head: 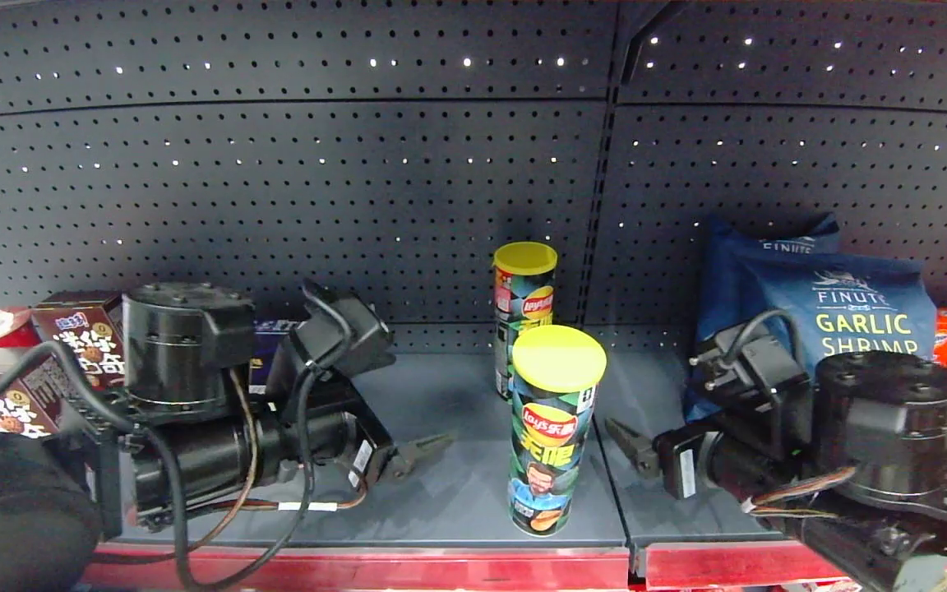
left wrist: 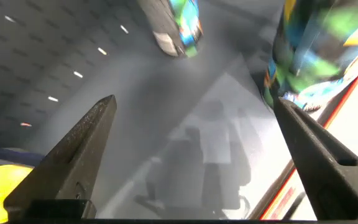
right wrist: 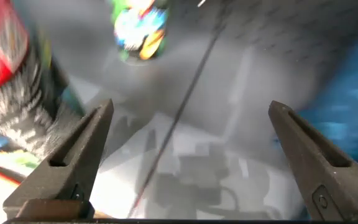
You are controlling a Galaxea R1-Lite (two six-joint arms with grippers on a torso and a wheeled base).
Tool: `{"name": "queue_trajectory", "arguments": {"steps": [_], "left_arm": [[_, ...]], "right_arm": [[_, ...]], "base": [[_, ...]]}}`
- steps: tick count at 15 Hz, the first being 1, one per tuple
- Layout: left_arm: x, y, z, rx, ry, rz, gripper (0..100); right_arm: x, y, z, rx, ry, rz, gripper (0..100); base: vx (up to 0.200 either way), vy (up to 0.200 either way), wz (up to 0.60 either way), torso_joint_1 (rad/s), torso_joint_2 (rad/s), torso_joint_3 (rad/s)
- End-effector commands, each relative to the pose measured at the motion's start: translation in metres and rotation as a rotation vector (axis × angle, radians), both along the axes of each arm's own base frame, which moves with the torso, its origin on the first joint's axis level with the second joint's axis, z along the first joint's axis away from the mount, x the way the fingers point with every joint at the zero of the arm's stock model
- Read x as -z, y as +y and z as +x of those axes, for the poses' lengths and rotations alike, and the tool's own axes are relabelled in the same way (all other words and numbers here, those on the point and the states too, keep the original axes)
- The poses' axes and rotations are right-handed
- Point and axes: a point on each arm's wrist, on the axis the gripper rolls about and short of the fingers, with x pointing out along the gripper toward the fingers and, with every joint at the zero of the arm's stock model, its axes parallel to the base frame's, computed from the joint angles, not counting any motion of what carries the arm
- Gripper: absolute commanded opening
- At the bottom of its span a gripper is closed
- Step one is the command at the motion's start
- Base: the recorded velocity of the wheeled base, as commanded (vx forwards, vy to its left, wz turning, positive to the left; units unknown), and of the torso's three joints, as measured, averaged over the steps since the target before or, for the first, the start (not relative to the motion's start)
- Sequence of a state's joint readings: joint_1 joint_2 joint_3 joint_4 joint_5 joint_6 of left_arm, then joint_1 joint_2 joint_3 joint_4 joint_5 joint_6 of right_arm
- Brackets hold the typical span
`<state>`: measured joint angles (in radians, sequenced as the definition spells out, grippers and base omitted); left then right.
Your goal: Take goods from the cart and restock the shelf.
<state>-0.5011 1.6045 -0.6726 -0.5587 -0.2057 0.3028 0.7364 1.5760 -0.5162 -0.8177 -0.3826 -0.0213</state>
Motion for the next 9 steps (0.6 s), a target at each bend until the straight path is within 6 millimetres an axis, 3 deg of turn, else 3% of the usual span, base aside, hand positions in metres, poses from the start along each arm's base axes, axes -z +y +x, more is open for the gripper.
{"name": "queue_trajectory", "arguments": {"steps": [1,2,4,6,8,9], "left_arm": [[-0.032,0.013,-0.021,-0.013,-0.108,-0.061,100],[-0.047,0.028,-0.033,-0.08,-0.155,-0.103,100],[-0.055,0.058,-0.056,-0.178,-0.186,-0.159,100],[-0.048,0.09,-0.092,-0.285,-0.221,-0.175,100],[-0.043,0.107,-0.124,-0.356,-0.247,-0.2,100],[-0.04,0.117,-0.152,-0.409,-0.291,-0.216,100]], "right_arm": [[-0.027,-0.025,-0.013,0.05,-0.084,0.071,100],[-0.034,-0.042,-0.018,0.106,-0.116,0.093,100],[-0.041,-0.061,-0.02,0.175,-0.15,0.107,100],[-0.053,-0.076,-0.021,0.235,-0.198,0.132,100],[-0.062,-0.092,-0.029,0.286,-0.254,0.134,100],[-0.07,-0.107,-0.042,0.337,-0.307,0.15,100]], "base": [[0.0,0.0,0.0,0.0,0.0,0.0],[0.0,0.0,0.0,0.0,0.0,0.0],[0.0,0.0,0.0,0.0,0.0,0.0],[0.0,0.0,0.0,0.0,0.0,0.0],[0.0,0.0,0.0,0.0,0.0,0.0],[0.0,0.0,0.0,0.0,0.0,0.0]]}}
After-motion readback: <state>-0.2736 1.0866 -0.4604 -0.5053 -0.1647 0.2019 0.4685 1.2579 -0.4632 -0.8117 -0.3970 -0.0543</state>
